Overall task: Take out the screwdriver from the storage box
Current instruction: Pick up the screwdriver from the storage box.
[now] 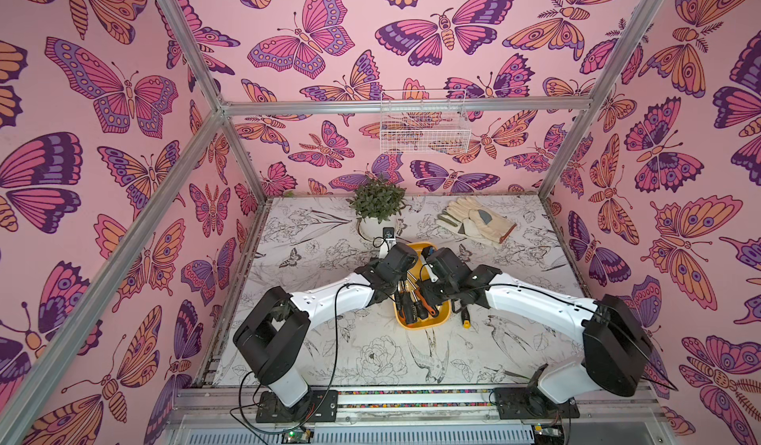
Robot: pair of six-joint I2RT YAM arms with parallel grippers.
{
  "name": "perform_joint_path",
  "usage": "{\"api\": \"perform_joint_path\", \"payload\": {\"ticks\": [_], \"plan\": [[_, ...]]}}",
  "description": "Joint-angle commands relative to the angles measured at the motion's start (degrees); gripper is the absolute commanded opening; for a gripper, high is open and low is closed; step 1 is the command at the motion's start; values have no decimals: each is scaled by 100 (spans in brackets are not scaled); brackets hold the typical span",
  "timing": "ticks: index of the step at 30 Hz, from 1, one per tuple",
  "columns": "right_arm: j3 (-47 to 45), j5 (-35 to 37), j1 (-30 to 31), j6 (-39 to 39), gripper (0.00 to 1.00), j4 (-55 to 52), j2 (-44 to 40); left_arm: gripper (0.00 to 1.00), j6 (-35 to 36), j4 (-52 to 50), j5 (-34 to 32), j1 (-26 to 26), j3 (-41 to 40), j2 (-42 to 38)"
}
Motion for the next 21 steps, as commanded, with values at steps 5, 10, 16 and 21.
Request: {"api": "perform_joint_path", "payload": {"ticks": [5, 10, 16, 21], "plan": [[262, 61, -190, -232, 42, 263, 507, 0, 0, 244, 35, 42, -18, -86], [314, -3, -326, -260, 41, 381, 692, 0, 7, 264, 48, 44, -9, -90], [383, -36, -399, -280, 40, 524, 966, 0, 12, 268, 54, 50, -18, -85], [480, -38, -409, -291, 40, 538, 1211, 0, 22, 264, 74, 49, -9, -80]]}}
